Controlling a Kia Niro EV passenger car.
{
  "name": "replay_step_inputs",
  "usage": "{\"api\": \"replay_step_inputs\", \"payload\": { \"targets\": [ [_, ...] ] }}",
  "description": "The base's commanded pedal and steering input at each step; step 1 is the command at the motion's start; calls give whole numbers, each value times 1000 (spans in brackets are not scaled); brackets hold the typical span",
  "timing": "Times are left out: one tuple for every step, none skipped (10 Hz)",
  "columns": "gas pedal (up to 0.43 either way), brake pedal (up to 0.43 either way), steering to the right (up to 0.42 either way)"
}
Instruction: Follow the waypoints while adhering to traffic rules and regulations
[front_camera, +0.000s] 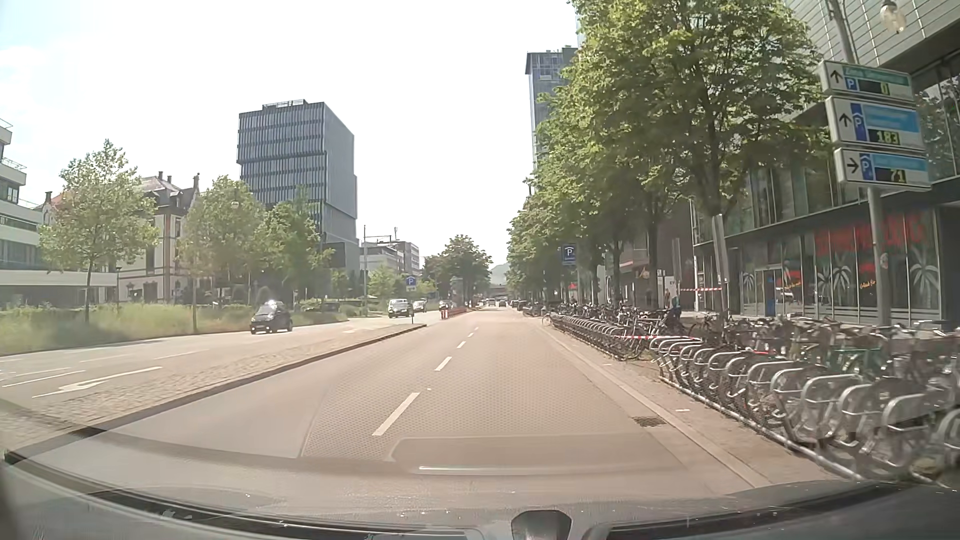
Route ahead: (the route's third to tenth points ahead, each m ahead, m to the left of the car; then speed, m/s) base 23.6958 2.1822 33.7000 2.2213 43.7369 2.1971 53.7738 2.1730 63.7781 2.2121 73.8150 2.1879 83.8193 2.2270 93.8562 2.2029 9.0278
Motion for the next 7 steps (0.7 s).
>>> {"api": "replay_step_inputs", "payload": {
  "targets": [
    [197,0,6],
    [197,0,6],
    [197,0,7],
    [197,0,6],
    [197,0,6],
    [189,0,7],
    [189,0,6]
  ]
}}
